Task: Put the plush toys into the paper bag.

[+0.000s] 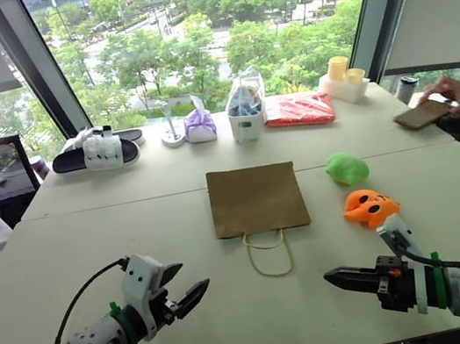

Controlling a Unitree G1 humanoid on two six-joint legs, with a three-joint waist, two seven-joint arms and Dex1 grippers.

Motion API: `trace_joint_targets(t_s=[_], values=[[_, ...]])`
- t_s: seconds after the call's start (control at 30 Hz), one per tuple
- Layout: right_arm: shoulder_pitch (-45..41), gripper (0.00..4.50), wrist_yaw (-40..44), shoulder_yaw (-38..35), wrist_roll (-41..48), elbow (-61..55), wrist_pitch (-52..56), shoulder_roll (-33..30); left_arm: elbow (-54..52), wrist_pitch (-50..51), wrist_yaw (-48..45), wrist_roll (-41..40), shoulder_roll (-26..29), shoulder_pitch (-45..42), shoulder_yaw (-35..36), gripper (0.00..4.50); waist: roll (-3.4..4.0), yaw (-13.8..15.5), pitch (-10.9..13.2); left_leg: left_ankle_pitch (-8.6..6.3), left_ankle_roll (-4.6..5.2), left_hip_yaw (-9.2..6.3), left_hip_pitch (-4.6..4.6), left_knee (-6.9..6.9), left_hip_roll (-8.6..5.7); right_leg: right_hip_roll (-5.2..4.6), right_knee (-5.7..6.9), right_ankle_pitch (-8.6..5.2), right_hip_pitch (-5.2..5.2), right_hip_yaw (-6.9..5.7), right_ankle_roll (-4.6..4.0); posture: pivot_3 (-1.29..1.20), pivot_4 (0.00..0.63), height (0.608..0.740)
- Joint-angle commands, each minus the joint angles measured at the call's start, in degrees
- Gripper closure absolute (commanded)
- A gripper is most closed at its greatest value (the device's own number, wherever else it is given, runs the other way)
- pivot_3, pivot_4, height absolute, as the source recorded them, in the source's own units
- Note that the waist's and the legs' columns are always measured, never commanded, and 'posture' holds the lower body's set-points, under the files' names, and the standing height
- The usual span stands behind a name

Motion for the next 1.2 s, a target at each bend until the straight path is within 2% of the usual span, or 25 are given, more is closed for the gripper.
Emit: trace_joint_targets(t_s=[0.03,0.43,0.53,0.67,0.87,1.0,1.2], values=[[-0.6,4.5,1.3,0.7,-0.9,0.0,-1.6,-0.2,-2.5,-0.3,0.5,-1.3,-0.6,0.3,1.3,0.69,0.0,0.0,0.0,0.0,0.0,0.0,0.0,0.0,0.01,0.0,0.0,0.0,0.0,0.0,0.0,0.0,0.15,0.74],[-0.9,4.5,0.6,1.8,-2.5,-0.1,-2.5,1.2,1.8,-4.7,-2.2,0.5,0.2,0.1,1.2,0.69,-0.01,0.0,0.0,0.0,0.0,0.06,-0.01,0.0,0.02,-0.01,-0.01,0.0,0.0,0.0,-0.01,0.0,0.15,0.74],[-0.7,4.5,0.5,1.3,-2.6,-0.1,-2.5,1.2,4.1,-7.8,-4.9,3.2,2.9,-1.3,0.5,0.69,0.0,0.0,0.0,0.0,0.0,0.06,-0.01,0.0,0.01,-0.01,-0.01,0.0,-0.01,-0.01,-0.01,0.0,0.15,0.74],[-1.2,4.5,0.3,-0.4,-1.9,0.0,-1.9,0.2,8.8,-16.7,-12.6,10.0,9.6,-6.9,-3.3,0.69,0.0,0.1,0.0,0.0,0.0,0.08,-0.03,0.01,-0.02,0.0,-0.05,0.0,-0.02,-0.03,-0.03,0.0,0.15,0.74],[-0.7,4.5,-0.7,-1.9,-1.0,-1.3,-1.3,0.0,15.1,-24.3,-20.5,13.9,12.0,-15.8,-8.4,0.69,0.02,0.0,0.0,-0.02,0.03,0.09,-0.04,-0.03,-0.01,-0.06,-0.08,0.0,-0.02,0.0,-0.02,0.0,0.15,0.74],[0.8,4.5,-4.8,-1.0,0.0,-4.7,-1.4,3.2,31.1,-35.6,-27.4,20.5,4.8,-32.9,-18.9,0.69,0.02,0.9,0.1,0.0,0.03,0.02,-0.05,-0.06,-0.05,-0.04,-0.04,0.01,-0.01,-0.14,-0.01,0.0,0.15,0.74],[0.9,4.5,-9.4,0.2,0.3,-7.0,-1.4,5.9,51.8,-48.5,-29.6,26.0,-6.6,-46.7,-24.9,0.69,-0.15,0.1,0.1,-0.01,0.06,0.07,-0.06,0.11,-0.14,-0.08,-0.08,0.15,0.05,-0.09,0.24,0.0,0.15,0.74]])
